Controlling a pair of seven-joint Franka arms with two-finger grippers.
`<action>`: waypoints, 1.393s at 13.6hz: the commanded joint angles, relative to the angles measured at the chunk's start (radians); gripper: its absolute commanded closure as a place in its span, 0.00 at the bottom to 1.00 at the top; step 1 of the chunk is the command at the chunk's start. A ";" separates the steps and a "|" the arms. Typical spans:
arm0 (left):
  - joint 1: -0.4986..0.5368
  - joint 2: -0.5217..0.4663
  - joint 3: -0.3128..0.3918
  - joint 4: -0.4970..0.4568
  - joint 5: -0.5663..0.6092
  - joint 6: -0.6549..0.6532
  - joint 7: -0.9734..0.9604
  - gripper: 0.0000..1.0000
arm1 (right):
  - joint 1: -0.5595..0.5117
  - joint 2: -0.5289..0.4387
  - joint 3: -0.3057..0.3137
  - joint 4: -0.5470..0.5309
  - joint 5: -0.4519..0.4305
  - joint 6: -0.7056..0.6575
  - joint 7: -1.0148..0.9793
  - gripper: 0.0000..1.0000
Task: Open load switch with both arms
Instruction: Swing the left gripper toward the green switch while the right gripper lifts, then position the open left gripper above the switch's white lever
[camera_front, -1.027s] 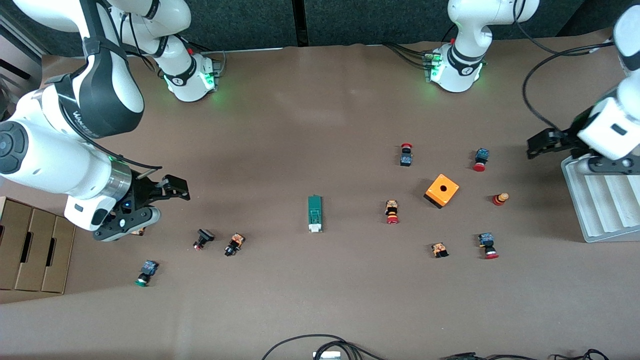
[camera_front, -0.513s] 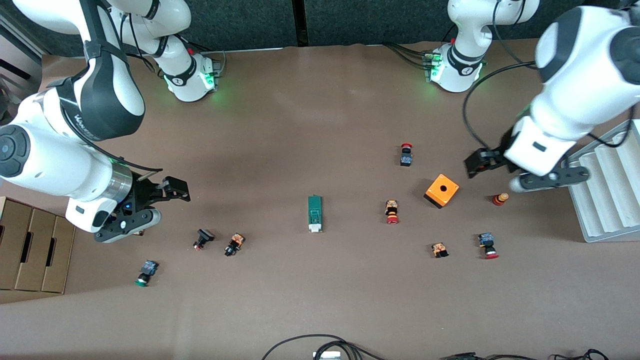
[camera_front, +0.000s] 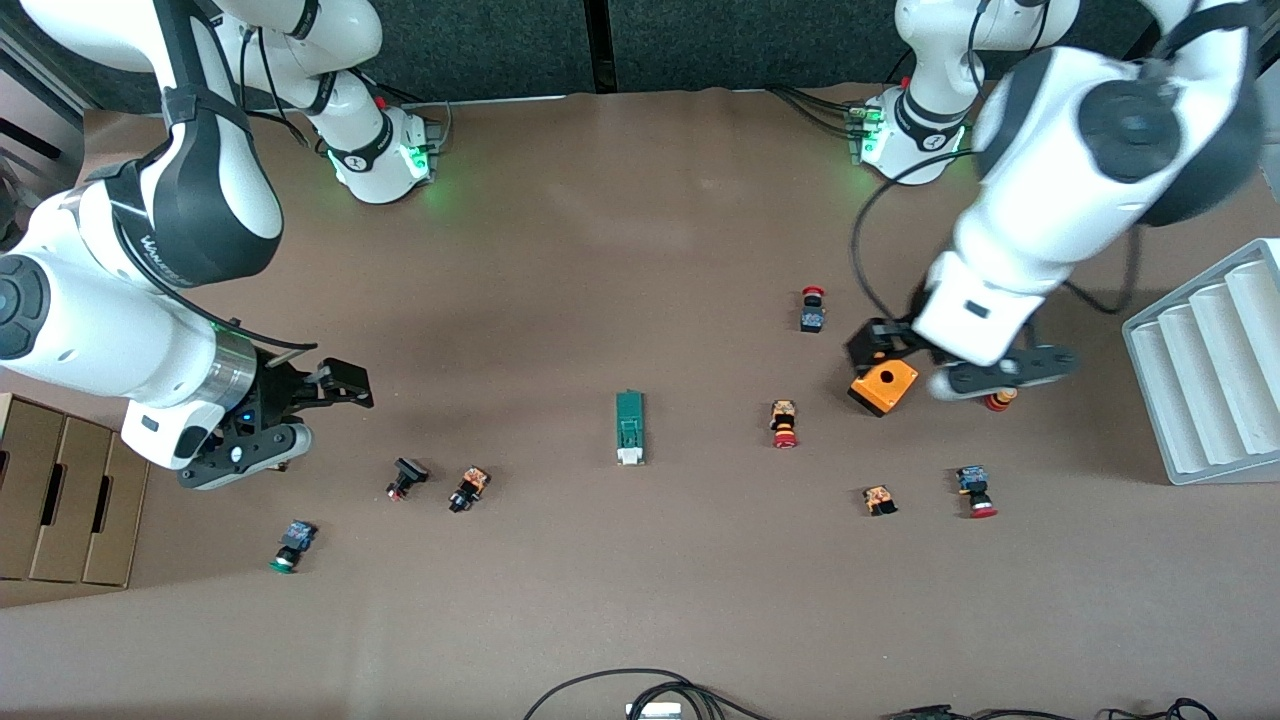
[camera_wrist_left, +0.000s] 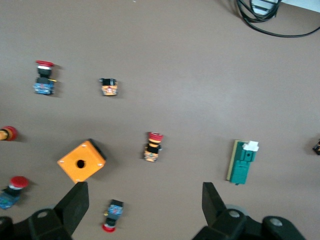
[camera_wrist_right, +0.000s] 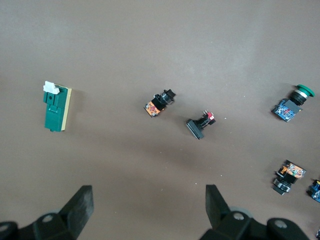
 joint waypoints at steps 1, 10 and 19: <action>-0.065 0.056 -0.003 0.028 0.065 0.069 -0.134 0.00 | 0.003 0.000 -0.010 0.016 0.018 0.003 0.004 0.00; -0.364 0.246 -0.001 0.023 0.445 0.270 -0.583 0.00 | -0.005 -0.008 -0.033 0.016 0.020 -0.002 -0.001 0.00; -0.600 0.464 -0.001 0.028 0.818 0.299 -1.025 0.00 | -0.005 -0.008 -0.033 0.016 0.024 -0.002 -0.005 0.00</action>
